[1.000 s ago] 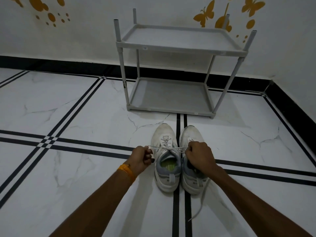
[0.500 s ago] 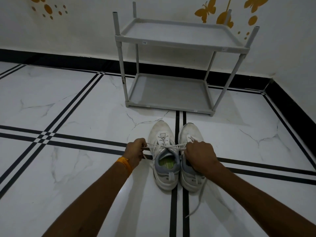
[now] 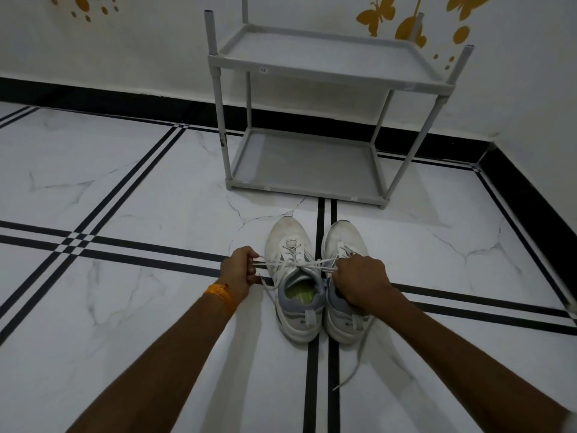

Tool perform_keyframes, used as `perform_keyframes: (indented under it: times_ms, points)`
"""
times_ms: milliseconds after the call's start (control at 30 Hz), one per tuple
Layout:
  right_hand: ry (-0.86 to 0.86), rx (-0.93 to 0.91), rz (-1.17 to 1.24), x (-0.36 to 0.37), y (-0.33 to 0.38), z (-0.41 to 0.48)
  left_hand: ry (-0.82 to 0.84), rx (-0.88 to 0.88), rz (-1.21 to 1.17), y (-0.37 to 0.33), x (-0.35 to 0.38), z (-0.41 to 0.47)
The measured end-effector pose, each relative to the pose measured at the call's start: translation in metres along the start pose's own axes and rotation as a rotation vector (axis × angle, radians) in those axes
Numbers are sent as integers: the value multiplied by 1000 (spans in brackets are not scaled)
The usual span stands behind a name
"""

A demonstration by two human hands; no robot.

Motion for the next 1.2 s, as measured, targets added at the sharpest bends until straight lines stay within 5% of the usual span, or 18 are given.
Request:
perform_keyframes:
  times_ms: [133,200,267,400,533,733,933,1033,1200]
  points:
    - [-45,163,472,-20,-14,-1,-59,256,429,-34,-6,-12]
    - [-184,125,576,-38,0,-4,-157,576,683,-61,1,-27]
    - [-168,35,574,-39,26,-2,-94,869,878,-69,34,-50]
    - [42,-52,346,-5,52,5,54,1042,1189,-44,72,-55]
    - [14,69,430,-3,29,6,-47,1028,1359,-40,54,-40]
    - [103,310,1021,17,30,-1,-6,831,1494,-17,56,-19]
    - [137,562,1584,40,36,-4,-120,510,991,-30,31,-10]
    - [86,679,1678,52,41,-4,-336,636,1198,-52,22,-21]
    - [-36,822,1899,72,45,-7,-399,707,1342,-62,20,-32]
Point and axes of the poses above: each hand's wrist, its own z-axis towards the middle knuckle, its own x-axis out of the palm, y = z × x, the point moved 10 cm from there along z, towards the middle knuckle, and after that the axes turned 14 degrees about z, right-handed, at the moved point
